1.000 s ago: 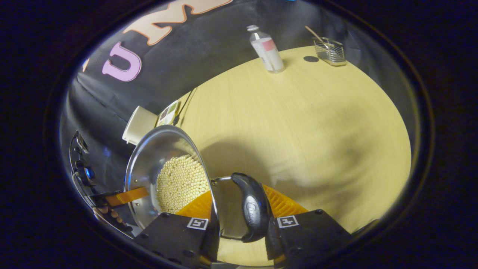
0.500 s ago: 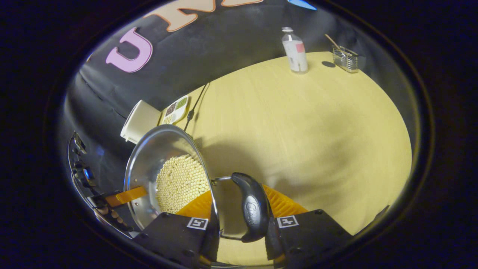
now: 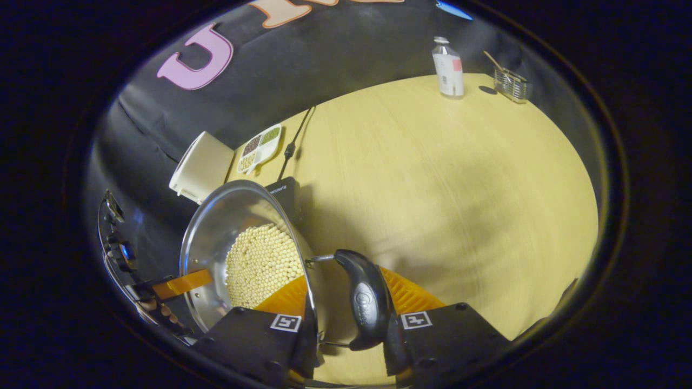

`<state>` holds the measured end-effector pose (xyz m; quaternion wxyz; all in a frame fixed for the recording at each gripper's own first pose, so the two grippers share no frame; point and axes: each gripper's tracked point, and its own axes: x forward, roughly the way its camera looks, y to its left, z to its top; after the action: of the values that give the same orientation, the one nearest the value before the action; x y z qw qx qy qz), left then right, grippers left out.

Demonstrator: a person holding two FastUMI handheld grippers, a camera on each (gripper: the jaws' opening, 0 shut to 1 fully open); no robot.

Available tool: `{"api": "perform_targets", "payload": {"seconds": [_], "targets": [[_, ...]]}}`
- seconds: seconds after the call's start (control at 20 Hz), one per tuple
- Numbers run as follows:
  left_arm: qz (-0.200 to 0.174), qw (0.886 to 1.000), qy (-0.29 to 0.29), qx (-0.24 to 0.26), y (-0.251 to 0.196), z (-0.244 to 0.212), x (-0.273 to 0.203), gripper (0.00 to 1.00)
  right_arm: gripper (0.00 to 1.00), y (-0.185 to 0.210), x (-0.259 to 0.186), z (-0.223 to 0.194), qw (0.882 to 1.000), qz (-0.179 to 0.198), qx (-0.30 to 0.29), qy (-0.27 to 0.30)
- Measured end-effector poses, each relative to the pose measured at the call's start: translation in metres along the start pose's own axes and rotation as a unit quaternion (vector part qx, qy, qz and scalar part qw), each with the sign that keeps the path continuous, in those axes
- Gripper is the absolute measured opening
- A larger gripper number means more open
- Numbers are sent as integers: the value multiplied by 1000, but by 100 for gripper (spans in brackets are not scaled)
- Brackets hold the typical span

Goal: First push the handle of the pot to place it horizontally, then grasp the pot with both hands and set it on the induction cooktop.

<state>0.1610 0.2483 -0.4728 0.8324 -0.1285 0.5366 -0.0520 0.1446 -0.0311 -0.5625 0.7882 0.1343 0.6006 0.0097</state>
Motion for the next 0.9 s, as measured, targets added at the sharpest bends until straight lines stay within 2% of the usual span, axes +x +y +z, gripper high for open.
{"api": "perform_targets", "payload": {"seconds": [0.5, 0.75, 0.9], "targets": [[6, 999, -30, 15, 42, 21, -3, 56, 45, -1, 5, 1, 1000, 7, 3, 4], [22, 998, -42, 28, 60, 30, -4, 57, 45, -4, 3, 4, 1000, 11, 1, 4], [38, 998, -42, 38, 65, 31, -3, 63, 52, -2, 3, 3, 1000, 19, 2, 8]]}}
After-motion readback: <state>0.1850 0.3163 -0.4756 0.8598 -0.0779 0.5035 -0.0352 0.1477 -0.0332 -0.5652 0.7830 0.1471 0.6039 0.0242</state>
